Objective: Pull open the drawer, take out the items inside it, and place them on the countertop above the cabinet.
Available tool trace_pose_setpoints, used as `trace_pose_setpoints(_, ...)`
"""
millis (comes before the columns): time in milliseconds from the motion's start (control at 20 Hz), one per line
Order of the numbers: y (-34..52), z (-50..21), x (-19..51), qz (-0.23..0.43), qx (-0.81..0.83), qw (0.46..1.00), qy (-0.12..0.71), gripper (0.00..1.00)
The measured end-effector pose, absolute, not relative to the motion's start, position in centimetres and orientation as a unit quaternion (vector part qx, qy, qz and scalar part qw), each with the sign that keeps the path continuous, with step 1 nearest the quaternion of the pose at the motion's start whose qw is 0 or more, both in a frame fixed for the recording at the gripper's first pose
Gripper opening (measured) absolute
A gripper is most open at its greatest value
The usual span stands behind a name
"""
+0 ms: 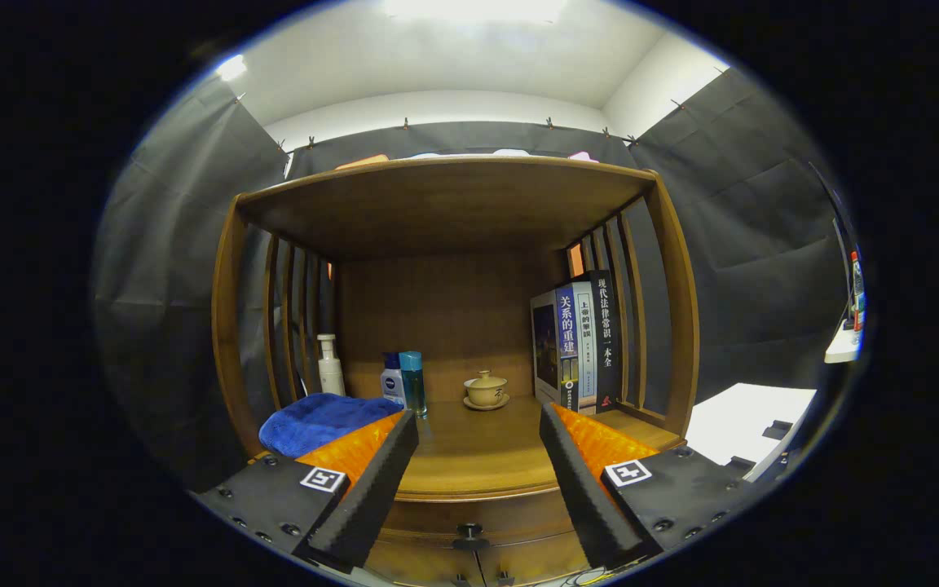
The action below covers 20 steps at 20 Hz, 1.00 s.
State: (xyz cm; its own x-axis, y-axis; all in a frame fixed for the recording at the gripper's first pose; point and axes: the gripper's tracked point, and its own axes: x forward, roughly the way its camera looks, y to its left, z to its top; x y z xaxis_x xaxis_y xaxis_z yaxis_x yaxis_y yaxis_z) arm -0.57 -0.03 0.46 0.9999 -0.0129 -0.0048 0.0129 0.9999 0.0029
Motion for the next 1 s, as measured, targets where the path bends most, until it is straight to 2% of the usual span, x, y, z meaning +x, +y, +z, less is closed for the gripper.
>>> trace_pose_setpoints(400,0.0,-0.2,-0.8,-0.007,0.006,1.0,0.004,0.99)
trace_pose_setpoints(600,0.6,-2.0,-0.3,0.014,0.021,1.0,0.009,0.99)
trace_pose_setpoints(1000,1.6,-12.6,0.4,0.031,0.006,0.997,0.068,0.98)
